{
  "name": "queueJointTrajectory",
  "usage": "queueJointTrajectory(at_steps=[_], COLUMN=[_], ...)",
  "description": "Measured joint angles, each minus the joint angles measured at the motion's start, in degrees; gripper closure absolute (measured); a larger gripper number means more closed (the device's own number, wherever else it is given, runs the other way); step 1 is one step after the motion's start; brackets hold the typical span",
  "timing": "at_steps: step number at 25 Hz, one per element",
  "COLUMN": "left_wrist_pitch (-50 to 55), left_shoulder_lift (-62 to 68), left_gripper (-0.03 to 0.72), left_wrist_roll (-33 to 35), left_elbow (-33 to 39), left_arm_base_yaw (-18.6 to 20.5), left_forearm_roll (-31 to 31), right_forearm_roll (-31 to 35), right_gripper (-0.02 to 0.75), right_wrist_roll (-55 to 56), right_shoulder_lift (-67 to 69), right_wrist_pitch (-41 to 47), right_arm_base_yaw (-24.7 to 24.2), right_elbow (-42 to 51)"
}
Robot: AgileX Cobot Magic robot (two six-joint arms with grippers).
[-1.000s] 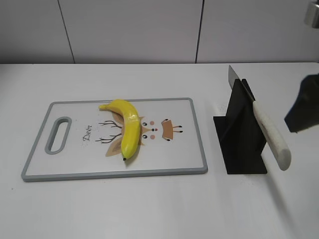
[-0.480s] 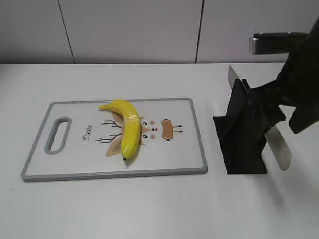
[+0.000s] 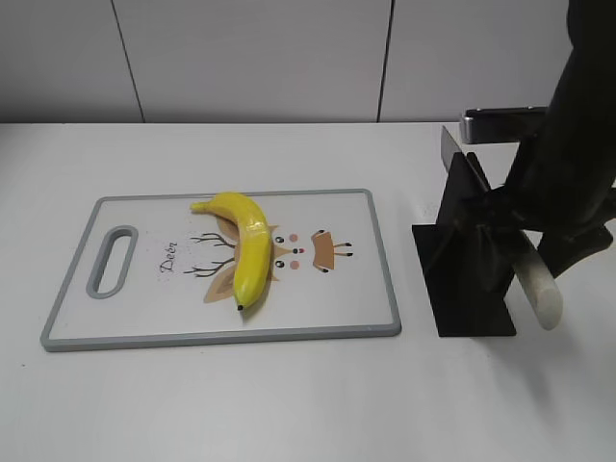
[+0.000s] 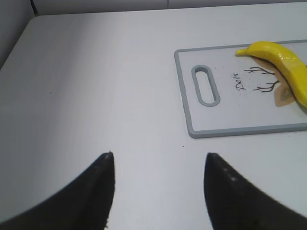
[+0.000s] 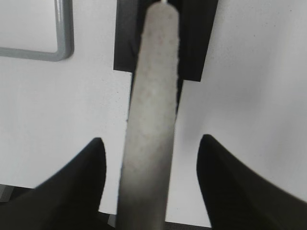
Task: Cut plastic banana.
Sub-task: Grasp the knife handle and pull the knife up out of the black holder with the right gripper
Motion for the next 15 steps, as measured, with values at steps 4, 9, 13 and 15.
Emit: queueJointTrajectory(at_steps=[4, 9, 13, 15], left_wrist_pitch=[0.00, 0.00, 0.00, 0.00], left_shoulder_lift=[0.00, 0.00, 0.00, 0.00], left_gripper=[0.136, 0.136, 0.136, 0.136], left_wrist_roll=[0.00, 0.00, 0.00, 0.00], left_elbow=[0.00, 0.00, 0.00, 0.00], left_arm_base_yaw=[0.00, 0.00, 0.00, 0.00], left_forearm_roll=[0.00, 0.00, 0.00, 0.00], right_forearm_roll=[0.33, 0.53, 0.59, 0.59], right_gripper=[0.376, 0.567, 0.567, 0.568], right_wrist_roll=[0.30, 1.01, 1.06, 1.06], right_shoulder_lift=[0.78, 0.78, 0.66, 0.27], right_wrist_pitch=[0.15, 0.46, 0.52, 0.52], right_arm_base_yaw=[0.00, 0.05, 0.10, 0.10], right_elbow=[0.00, -0.11, -0.11, -0.11])
